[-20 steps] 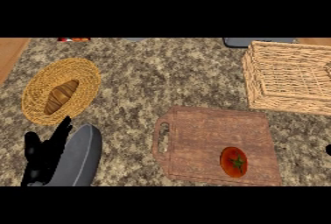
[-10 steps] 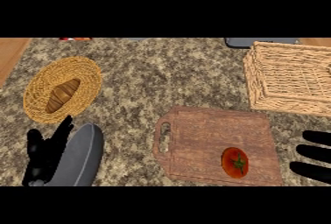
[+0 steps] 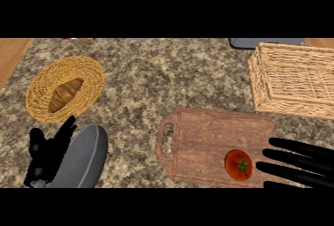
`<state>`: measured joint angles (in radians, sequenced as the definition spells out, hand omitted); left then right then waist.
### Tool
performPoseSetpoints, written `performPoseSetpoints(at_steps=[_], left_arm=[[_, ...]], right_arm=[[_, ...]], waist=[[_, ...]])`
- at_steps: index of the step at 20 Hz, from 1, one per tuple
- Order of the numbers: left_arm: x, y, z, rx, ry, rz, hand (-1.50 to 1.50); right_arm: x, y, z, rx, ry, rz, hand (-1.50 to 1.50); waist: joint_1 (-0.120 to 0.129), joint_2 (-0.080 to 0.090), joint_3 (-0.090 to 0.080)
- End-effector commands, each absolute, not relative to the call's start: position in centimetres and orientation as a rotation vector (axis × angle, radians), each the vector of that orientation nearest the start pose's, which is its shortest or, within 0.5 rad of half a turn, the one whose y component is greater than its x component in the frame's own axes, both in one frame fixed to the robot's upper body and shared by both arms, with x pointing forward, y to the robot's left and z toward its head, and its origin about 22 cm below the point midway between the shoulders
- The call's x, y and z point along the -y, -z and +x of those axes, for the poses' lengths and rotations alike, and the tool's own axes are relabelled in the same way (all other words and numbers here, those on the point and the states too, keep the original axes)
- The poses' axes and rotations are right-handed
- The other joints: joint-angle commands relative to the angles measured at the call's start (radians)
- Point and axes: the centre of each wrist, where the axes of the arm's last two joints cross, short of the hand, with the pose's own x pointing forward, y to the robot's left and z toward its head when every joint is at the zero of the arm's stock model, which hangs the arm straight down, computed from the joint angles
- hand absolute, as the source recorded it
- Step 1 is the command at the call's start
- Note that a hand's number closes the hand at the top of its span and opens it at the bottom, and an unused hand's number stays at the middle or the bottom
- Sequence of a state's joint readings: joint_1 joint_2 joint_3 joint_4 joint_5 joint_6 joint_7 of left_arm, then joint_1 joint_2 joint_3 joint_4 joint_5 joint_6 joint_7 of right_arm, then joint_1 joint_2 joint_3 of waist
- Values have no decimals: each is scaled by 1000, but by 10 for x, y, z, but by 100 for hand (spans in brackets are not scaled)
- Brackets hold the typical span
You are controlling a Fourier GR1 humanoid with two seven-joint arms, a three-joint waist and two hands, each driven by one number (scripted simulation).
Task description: Pick the tomato from the cutting board and place it in the basket
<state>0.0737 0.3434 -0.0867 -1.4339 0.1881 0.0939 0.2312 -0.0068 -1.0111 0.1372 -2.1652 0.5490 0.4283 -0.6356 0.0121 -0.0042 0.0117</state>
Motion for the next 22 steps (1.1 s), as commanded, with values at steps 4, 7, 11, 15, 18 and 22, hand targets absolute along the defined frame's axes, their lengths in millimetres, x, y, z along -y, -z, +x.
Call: performPoseSetpoints(at_steps=[4,7,11,15,18,22], left_arm=[[-302,55,200,1007,48,149,0],[-302,47,191,1011,53,153,0],[-290,45,202,1018,28,126,0],[-300,40,202,1019,34,159,0],[-295,61,187,1013,43,146,0],[-304,50,204,997,19,148,0]], right_arm=[[287,-158,214,-2200,2725,225,-150],[269,-146,220,-2196,2720,228,-150],[277,-124,218,-2209,2690,186,-150],[268,-108,229,-2230,2677,214,-150],[261,-111,220,-2214,2684,234,-150],[248,-92,234,-2257,2660,186,-150]], waist=[[-1,8,-11],[9,7,-11],[-7,5,-11],[-5,5,-11],[-11,4,-12],[-5,6,-12]])
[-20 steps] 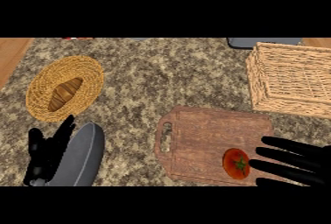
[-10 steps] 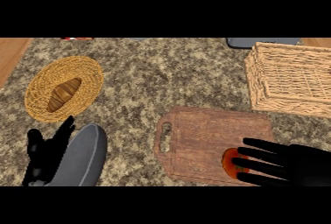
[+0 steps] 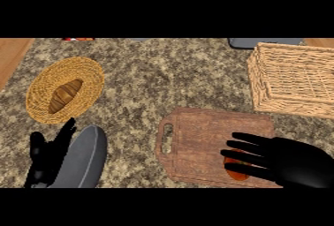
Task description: Pick the tomato from the cutting board and place it in the basket
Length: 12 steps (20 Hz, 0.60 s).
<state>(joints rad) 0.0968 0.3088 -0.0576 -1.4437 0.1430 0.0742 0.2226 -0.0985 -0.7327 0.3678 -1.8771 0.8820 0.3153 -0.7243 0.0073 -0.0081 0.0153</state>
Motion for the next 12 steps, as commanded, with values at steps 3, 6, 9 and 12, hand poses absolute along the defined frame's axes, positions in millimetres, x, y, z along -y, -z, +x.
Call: performPoseSetpoints(at_steps=[3,6,9,12], left_arm=[[-298,51,186,1000,50,164,0],[-284,51,198,1027,34,153,0],[-288,52,201,1014,47,160,0],[-292,50,184,1009,34,150,0]], right_arm=[[252,-97,235,-2245,2662,174,-150],[253,-85,236,-2200,2698,226,-150],[249,-71,227,-2093,2775,290,-150],[248,-67,229,-2054,2790,330,-150]], waist=[[0,8,-15],[-4,9,-15],[-8,9,-15],[-2,8,-15]])
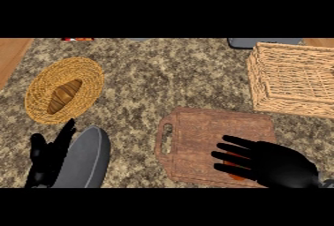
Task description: Pick the tomato from the cutting board and place it in the basket
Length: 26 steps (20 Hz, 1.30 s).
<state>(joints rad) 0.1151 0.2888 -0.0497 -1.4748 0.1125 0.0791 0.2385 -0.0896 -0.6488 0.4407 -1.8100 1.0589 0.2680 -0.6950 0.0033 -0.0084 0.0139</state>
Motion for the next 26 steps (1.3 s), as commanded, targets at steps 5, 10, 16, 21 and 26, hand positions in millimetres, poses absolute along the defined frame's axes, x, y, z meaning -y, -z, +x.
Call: performPoseSetpoints(at_steps=[5,10,16,21,26], left_arm=[[-294,56,201,1006,24,154,0],[-297,35,207,1017,56,168,0],[-292,57,192,1008,16,155,0],[-296,57,201,1010,34,176,0],[-294,53,187,1016,35,155,0]], right_arm=[[240,-64,236,-2064,2806,307,-150],[239,-44,239,-2113,2753,306,-150],[221,-38,240,-2109,2779,295,-150],[223,-39,243,-2034,2650,315,150],[214,-34,257,-2058,2571,400,150]], waist=[[-4,10,-14],[-1,9,-13],[-1,8,-14],[-4,9,-14],[5,9,-14]])
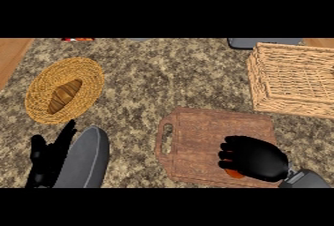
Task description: Pick the tomato from the cutting board and place it in the basket
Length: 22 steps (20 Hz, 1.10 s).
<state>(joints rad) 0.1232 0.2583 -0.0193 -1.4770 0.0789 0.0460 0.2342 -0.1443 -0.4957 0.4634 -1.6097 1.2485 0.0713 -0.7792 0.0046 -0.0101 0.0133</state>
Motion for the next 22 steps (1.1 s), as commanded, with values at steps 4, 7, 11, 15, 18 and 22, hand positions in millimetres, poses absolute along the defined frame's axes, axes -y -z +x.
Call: performPoseSetpoints(at_steps=[4,7,11,15,18,22], left_arm=[[-307,50,190,1004,32,153,0],[-293,51,199,1025,15,168,0],[-313,45,184,1019,-18,215,0],[-312,44,187,1006,-12,184,0],[-315,43,182,1008,2,191,0],[-307,49,180,988,-5,159,0]], right_arm=[[226,-6,247,-2054,2569,373,150],[223,-15,255,-2228,2767,763,150],[244,17,238,-2368,3101,1382,150],[188,-4,243,-2603,2823,1918,150],[178,-32,241,-3159,2475,1933,150],[178,-81,243,-3926,1391,1580,150]], waist=[[1,11,-13],[-22,12,-15],[-81,8,-20],[-53,5,-18],[-27,5,-14],[-27,2,-11]])
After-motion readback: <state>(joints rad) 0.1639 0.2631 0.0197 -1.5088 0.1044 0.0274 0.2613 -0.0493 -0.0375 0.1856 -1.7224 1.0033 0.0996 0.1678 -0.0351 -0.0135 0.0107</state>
